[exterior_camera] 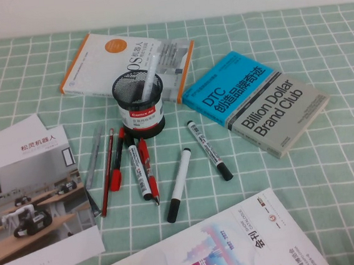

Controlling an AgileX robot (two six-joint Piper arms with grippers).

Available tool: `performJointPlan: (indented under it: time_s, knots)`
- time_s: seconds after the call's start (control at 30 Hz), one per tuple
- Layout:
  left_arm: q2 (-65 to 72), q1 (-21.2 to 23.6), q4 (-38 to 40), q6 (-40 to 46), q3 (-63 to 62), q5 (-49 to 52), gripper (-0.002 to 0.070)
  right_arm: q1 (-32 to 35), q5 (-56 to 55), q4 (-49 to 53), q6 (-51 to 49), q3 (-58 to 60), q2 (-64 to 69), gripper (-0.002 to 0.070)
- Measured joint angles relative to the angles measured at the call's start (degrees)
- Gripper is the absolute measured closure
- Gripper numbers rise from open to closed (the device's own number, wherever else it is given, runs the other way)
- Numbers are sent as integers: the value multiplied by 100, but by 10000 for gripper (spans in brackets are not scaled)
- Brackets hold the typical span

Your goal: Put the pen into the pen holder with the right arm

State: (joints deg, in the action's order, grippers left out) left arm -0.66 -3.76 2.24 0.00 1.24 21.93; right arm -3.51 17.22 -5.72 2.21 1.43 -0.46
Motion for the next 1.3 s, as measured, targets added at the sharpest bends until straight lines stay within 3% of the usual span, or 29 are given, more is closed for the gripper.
performJointPlan:
  time_s: [1.3]
  knots:
    - [0,0,0,0,0,0,680,0,254,-365,336,0,0,695]
